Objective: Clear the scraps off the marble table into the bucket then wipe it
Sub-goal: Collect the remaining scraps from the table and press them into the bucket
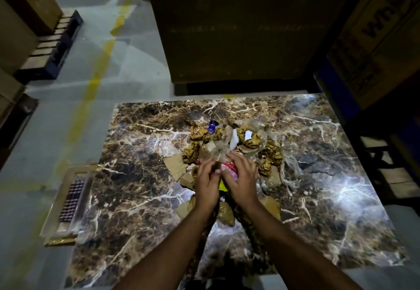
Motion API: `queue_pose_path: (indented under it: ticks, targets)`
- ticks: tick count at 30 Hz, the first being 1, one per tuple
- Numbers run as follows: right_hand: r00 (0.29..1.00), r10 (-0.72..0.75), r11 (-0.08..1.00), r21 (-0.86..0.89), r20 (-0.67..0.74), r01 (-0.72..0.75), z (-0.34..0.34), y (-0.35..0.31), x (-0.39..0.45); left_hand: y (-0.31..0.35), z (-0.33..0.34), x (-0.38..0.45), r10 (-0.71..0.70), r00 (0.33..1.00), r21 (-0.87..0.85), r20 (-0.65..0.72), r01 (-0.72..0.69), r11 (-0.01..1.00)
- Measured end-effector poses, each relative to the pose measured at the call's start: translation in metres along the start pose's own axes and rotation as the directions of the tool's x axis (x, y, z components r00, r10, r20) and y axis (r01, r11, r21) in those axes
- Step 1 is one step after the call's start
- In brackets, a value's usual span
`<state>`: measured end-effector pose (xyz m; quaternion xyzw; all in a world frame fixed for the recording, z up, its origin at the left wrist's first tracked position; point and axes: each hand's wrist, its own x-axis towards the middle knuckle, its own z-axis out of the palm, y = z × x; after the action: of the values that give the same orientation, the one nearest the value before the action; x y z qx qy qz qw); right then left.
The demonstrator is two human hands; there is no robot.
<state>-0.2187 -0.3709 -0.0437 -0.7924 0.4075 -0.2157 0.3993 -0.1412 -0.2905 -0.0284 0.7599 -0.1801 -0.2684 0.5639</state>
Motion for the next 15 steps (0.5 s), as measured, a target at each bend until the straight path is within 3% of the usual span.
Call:
queue_pose_path:
  ticks: [3, 6, 10, 15]
  targets:
    - [0.999, 0.028, 0.998, 0.048, 0.023, -0.029, -0.003, -0.003, 0.001, 0.006, 0.002, 0.001, -0.081, 0.997, -0.161, -0.011, 0.078, 0.984]
    - [0.994, 0.056, 0.998, 0.027, 0.097, -0.059, -0.008, -0.003, 0.005, 0.005, 0.002, 0.004, -0.108, 0.994, -0.199, -0.010, 0.104, 0.975]
    - [0.977, 0.086, 0.988, -0.143, 0.195, -0.058, -0.010, -0.001, 0.016, 0.003, -0.004, 0.008, -0.069, 0.997, -0.061, 0.024, 0.070, 0.996]
    - [0.977, 0.084, 0.987, -0.149, 0.199, -0.054, -0.013, -0.007, 0.024, 0.002, -0.015, 0.012, 0.011, 0.996, 0.131, 0.083, -0.022, 0.991]
